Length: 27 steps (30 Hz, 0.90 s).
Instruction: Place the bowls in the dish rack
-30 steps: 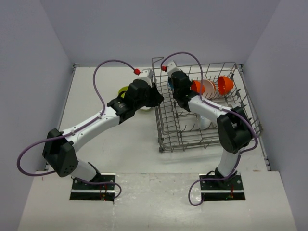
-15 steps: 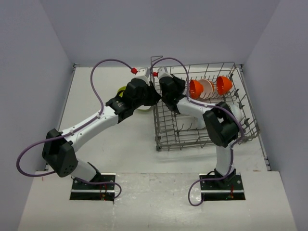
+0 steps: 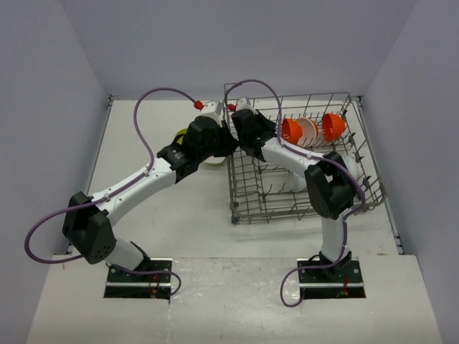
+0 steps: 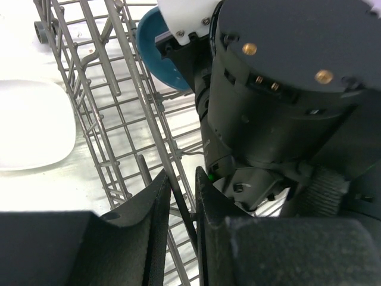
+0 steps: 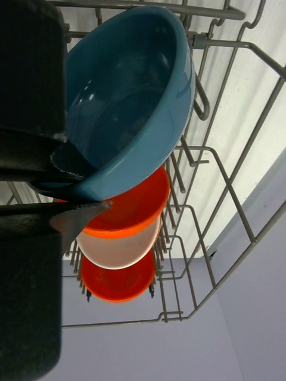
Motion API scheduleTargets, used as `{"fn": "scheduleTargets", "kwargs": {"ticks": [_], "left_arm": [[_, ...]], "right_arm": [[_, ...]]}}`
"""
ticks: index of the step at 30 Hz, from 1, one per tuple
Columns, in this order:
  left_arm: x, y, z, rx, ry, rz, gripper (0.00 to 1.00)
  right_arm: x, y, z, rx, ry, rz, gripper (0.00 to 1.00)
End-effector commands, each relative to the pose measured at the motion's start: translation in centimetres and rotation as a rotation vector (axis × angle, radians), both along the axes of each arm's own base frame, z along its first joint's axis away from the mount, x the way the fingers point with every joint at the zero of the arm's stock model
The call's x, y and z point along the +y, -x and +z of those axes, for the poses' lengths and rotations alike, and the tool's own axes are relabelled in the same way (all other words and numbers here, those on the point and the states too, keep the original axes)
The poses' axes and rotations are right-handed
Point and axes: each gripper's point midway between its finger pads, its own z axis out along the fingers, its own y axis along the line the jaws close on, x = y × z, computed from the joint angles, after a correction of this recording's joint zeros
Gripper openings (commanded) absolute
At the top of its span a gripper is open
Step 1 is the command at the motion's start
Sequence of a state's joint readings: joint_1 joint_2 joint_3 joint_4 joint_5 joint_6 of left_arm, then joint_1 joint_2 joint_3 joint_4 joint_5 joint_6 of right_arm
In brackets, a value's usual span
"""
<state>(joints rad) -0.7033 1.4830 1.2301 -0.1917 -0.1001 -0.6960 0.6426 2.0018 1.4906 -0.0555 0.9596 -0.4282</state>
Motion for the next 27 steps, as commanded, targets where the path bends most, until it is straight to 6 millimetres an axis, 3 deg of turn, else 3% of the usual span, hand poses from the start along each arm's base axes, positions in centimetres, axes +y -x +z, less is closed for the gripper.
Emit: {"fn": "scheduleTargets", "kwargs": {"ticks": [1, 4, 8, 17, 20, 21, 27], "left_arm": [[-0.2, 0.2, -1.0, 0.002, -0.025, -0.028, 0.0], [-0.2, 0.3, -1.1, 0.004, -0.022, -0.028, 0.0], [-0.3, 0.3, -1.0, 0.001, -0.014, -0.03, 0.0], [-0.3, 0.3, -0.9, 0.0, -0.013, -0.033, 0.0], [-0.3, 0.3, -1.0, 0.0, -0.015, -0.034, 0.0], [-0.3, 0.3, -1.0, 0.001, -0.015, -0.035, 0.0], [-0.6, 0.4, -1.0, 0.001, -0.01, -0.05, 0.0]], "right_arm": [[1.9, 1.0, 5.8, -0.08, -0.18, 0.024, 0.0], [2.2, 1.8, 6.5, -0.034, -0.277, 0.031, 0.0], [4.0, 2.2, 5.7, 0.039, -0.394, 0.075, 0.0], [7.5, 2.6, 0.5, 0.257, -0.531, 0.011, 0.01], [7.2, 2.6, -0.1, 0.272, -0.536, -0.053, 0.02], [7.2, 2.6, -1.1, 0.297, -0.534, -0.067, 0.02], [7.0, 1.8, -3.2, 0.372, -0.688, -0.146, 0.06]]}}
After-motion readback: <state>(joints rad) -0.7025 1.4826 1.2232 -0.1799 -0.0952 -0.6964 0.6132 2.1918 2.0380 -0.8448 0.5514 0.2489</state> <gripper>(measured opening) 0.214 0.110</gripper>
